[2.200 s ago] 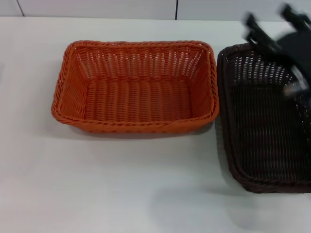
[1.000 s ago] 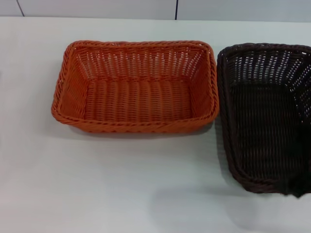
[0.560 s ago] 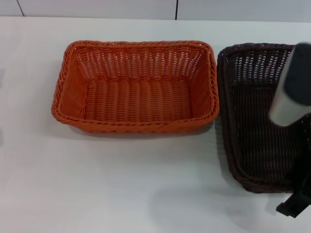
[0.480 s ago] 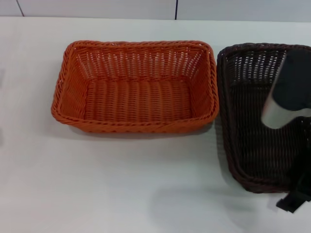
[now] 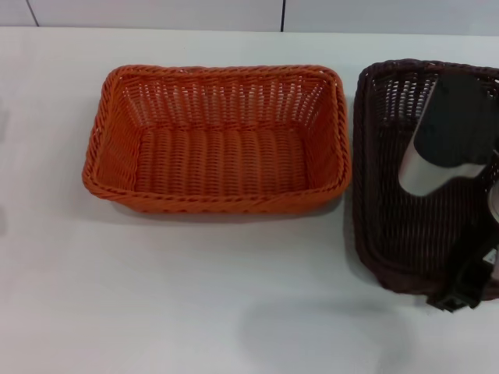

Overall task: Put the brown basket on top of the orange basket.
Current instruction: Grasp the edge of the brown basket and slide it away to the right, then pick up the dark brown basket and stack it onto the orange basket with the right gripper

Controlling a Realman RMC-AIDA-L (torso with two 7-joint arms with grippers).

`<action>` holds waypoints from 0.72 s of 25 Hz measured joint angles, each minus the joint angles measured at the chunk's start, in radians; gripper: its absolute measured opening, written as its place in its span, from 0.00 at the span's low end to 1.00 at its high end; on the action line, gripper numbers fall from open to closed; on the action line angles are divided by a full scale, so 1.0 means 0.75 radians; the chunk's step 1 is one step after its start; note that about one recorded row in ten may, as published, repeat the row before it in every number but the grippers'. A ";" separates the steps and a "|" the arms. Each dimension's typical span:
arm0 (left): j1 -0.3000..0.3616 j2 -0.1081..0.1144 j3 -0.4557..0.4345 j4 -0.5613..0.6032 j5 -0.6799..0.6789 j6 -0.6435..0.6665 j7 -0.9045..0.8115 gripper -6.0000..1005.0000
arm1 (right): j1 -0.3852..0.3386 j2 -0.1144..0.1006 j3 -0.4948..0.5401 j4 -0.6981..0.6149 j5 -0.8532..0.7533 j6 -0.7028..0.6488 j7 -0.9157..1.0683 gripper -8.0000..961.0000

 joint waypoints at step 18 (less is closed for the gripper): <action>-0.004 0.002 0.000 0.002 -0.007 0.002 0.000 0.84 | 0.046 -0.007 0.386 -0.378 0.280 0.054 0.195 0.14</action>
